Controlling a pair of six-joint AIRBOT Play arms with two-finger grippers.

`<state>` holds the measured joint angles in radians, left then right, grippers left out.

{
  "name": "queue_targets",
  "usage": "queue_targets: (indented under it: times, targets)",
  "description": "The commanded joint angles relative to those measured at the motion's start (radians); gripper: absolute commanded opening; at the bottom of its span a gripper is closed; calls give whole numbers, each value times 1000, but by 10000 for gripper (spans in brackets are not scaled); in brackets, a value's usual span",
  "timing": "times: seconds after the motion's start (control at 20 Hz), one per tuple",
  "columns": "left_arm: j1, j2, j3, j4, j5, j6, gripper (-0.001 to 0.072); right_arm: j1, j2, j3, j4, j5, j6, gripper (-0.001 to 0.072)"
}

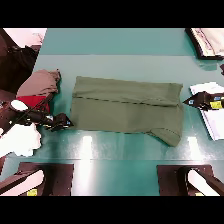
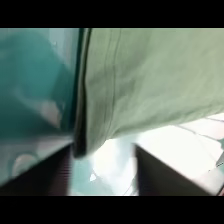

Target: Fold the shirts.

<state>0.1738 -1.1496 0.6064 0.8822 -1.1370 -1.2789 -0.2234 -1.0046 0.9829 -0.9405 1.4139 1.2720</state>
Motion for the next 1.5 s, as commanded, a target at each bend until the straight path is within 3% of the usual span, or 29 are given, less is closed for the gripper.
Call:
queue_targets:
  times: [0.0,0.2,0.25,0.3,0.5,0.65,0.8,1.05,1.4,1.45]
  targets:
    - [-14,2,-19,-51,52,26,366,-1,22,-6,3,-1,0,303]
    - [-130,2,-19,-51,101,22,336,-1,21,-6,-9,5,2,303]
    - [-153,2,-19,-51,111,23,90,-1,21,-6,-35,14,6,303]
    - [-162,2,-17,-51,118,21,34,-1,21,-6,-95,34,37,304]
    - [-161,2,47,-44,92,23,25,-17,23,-59,-320,153,138,312]
    - [-161,2,98,-45,69,23,25,-87,23,-225,-308,203,176,521]
    - [-161,2,113,-47,71,23,26,-153,23,-397,-243,187,202,519]
    - [-161,2,113,-48,71,23,26,-118,21,-537,-103,17,201,455]
    - [-161,2,113,-48,69,23,25,-51,21,-544,-109,-8,205,427]
    - [-161,2,113,-48,60,23,26,-51,22,-543,-109,-4,204,215]
